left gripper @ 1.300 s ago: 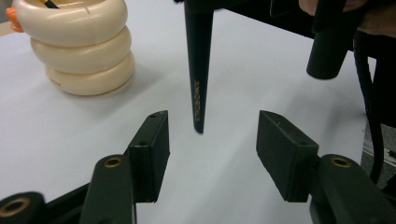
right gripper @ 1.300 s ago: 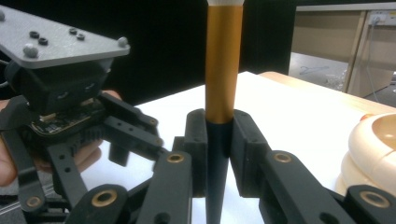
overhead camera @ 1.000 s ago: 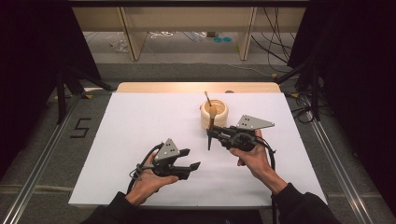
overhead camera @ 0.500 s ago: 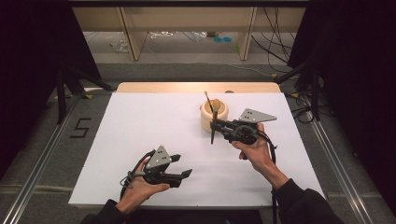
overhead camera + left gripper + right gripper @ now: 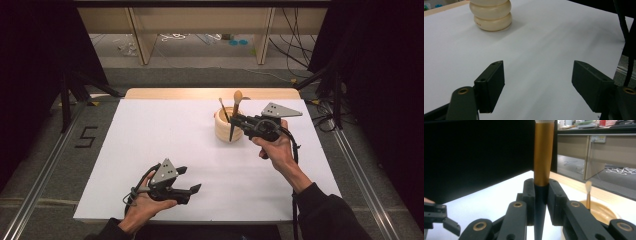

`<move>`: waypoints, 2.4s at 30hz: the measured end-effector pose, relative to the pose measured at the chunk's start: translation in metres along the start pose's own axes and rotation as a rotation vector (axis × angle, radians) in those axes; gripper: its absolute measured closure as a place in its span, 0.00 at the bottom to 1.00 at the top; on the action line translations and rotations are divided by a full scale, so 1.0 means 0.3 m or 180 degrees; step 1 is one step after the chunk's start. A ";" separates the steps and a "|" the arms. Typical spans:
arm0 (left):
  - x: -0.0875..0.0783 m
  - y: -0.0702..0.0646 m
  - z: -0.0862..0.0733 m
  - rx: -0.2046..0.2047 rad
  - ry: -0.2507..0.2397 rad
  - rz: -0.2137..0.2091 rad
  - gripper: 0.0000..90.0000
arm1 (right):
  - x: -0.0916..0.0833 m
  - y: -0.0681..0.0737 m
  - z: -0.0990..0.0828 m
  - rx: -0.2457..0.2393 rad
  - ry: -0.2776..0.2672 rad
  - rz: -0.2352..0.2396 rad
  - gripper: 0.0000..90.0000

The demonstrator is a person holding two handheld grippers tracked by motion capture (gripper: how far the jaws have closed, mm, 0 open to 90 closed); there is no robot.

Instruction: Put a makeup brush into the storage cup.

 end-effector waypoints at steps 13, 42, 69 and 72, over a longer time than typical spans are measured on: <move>-0.015 0.007 -0.025 -0.0030 0.0031 0.0010 0.27 | 0.018 -0.065 0.060 0.0097 -0.0023 -0.0159 0.87; -0.027 0.004 -0.046 -0.0032 -0.0041 -0.0028 0.27 | 0.135 -0.221 0.085 0.0228 0.0030 -0.0501 0.87; -0.024 0.006 -0.043 0.0036 -0.0015 -0.0002 0.27 | 0.236 -0.237 -0.006 0.0226 0.0331 -0.0491 0.87; -0.023 0.005 -0.043 0.0025 -0.0036 0.0011 0.27 | 0.240 -0.237 -0.015 0.0272 0.0389 -0.0479 0.87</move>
Point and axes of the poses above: each handheld gripper's, and its own axes: x roughly forward along the jaws, z roughly out of its top, y roughly to its left, the point moved 1 cm from there along x, roughly forward along the jaws, and after that the axes turned 15 degrees about y, right-handed, at the moved point
